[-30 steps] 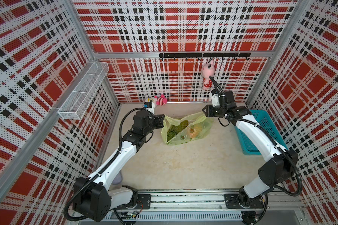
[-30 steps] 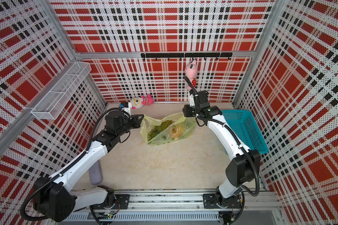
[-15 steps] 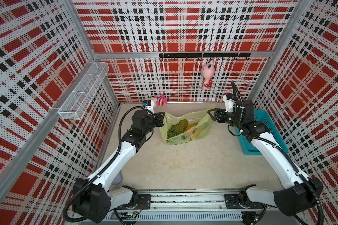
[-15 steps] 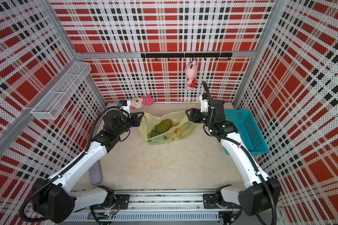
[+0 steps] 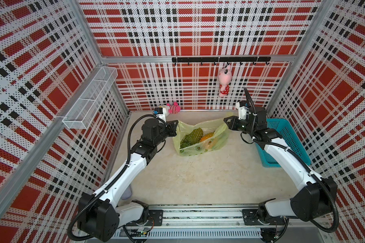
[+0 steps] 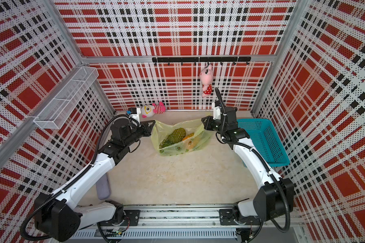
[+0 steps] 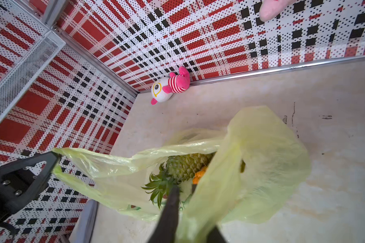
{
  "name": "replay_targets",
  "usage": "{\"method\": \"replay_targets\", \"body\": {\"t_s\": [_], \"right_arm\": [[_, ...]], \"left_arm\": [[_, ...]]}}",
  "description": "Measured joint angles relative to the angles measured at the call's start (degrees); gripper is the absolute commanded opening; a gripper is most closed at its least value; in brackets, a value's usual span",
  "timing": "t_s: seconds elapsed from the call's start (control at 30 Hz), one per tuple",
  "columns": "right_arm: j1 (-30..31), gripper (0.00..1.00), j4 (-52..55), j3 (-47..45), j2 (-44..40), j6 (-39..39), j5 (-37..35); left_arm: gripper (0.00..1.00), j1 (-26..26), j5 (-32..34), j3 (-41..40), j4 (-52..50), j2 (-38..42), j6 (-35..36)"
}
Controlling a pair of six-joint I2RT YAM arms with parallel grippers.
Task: Place the pineapple into a plastic bag & tie a knot
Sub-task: Adjust the plastic bag at the center of the board.
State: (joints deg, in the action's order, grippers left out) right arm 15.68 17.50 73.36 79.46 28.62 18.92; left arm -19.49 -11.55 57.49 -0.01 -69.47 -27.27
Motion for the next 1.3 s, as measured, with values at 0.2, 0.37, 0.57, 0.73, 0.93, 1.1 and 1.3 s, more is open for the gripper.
{"method": "replay_targets", "body": {"t_s": [0.2, 0.37, 0.57, 0.73, 0.93, 1.1, 1.3], "right_arm": [[-0.2, 0.0, 7.54, 12.52, -0.81, -3.65, -3.74], [-1.25, 0.0, 12.68, 23.52, -1.09, -5.51, -4.96], [-1.92, 0.0, 12.17, 28.87, 0.66, -6.12, -4.07], [-1.92, 0.0, 12.13, 22.4, 1.27, -6.12, -0.17], [-1.11, 0.0, 11.1, 10.43, 1.66, -7.15, 5.4], [1.75, 0.0, 8.7, 10.23, 5.77, -8.57, 8.57], [6.95, 0.0, 6.56, 12.41, 11.23, -10.23, 12.87]], "left_arm": [[0.0, 2.29, 1.36, 9.33, -5.99, 1.14, -0.11], [0.0, 3.74, 2.14, 23.41, -10.38, -1.07, 0.87], [0.0, 3.82, 1.53, 30.62, -9.01, -5.42, 1.92], [0.0, 3.56, 0.22, 21.59, -8.11, -4.83, 1.92], [0.0, -1.11, -0.04, 4.31, -3.54, -0.31, -0.63], [0.0, -5.95, -0.07, -2.14, 3.74, -0.15, -4.81], [0.0, -11.08, 0.07, 1.03, 11.85, -5.4, -7.19]]}}
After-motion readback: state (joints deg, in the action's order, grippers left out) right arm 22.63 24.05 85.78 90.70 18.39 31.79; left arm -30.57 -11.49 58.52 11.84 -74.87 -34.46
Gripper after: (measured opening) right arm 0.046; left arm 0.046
